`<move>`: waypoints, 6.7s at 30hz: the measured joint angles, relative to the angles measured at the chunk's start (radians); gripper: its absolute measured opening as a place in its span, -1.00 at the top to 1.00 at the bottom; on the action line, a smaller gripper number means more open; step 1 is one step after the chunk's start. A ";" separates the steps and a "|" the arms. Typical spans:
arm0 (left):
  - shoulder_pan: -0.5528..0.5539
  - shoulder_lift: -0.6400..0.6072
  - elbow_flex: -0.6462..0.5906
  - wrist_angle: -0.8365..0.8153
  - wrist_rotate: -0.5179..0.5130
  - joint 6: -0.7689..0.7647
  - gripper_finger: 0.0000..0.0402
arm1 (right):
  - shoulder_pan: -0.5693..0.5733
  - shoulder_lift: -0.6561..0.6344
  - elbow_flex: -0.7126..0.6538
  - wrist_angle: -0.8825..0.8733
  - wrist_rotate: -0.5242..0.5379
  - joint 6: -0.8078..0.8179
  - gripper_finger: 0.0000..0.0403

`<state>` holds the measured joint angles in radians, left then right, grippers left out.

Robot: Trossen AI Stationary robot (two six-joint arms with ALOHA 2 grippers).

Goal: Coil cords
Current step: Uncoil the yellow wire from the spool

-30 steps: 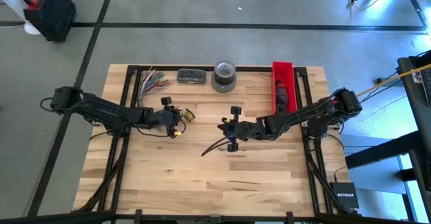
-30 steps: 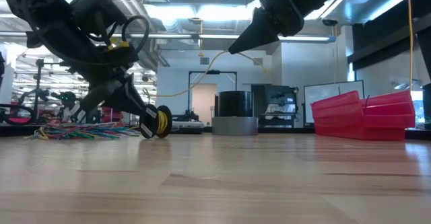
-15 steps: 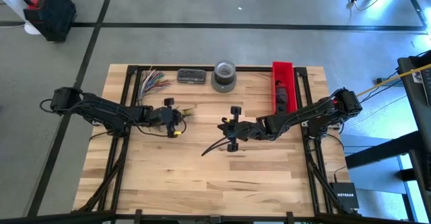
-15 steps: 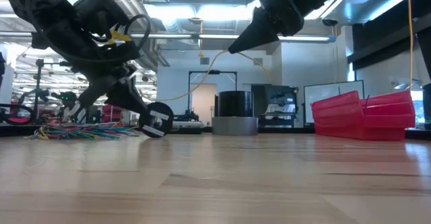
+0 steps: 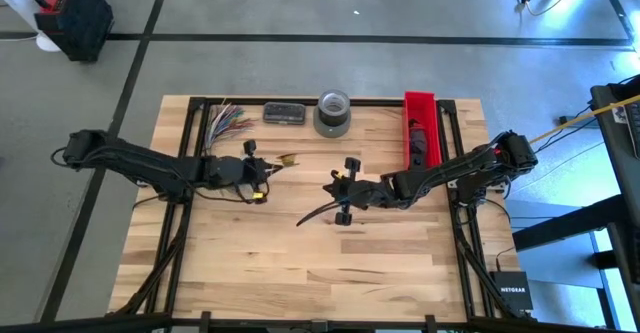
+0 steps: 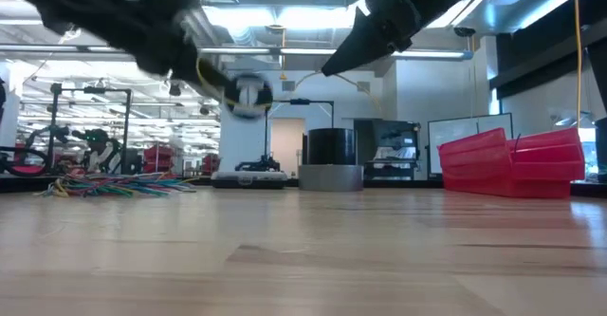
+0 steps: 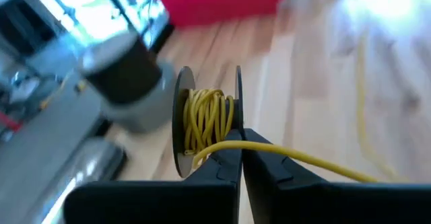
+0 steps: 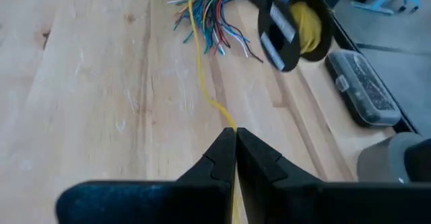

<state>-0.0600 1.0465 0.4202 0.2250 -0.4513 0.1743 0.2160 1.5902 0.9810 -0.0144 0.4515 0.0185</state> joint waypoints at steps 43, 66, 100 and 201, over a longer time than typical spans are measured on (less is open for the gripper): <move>-0.105 -0.041 0.206 -0.158 0.138 0.404 0.99 | -0.080 0.044 0.172 0.074 -0.018 -0.346 0.62; -0.117 -0.095 0.206 -0.270 -0.139 0.137 0.46 | -0.077 0.059 0.172 0.093 0.254 -0.415 0.98; 0.154 0.164 0.206 0.002 0.026 -0.033 0.41 | -0.132 0.059 0.164 0.012 0.427 -0.269 0.99; 0.195 0.192 0.158 0.195 0.114 -0.013 0.28 | -0.184 0.017 0.163 0.358 0.189 -0.394 1.00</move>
<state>0.1352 1.2385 0.5777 0.4203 -0.3369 0.1610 0.0319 1.6070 1.1442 0.3437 0.6401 -0.3751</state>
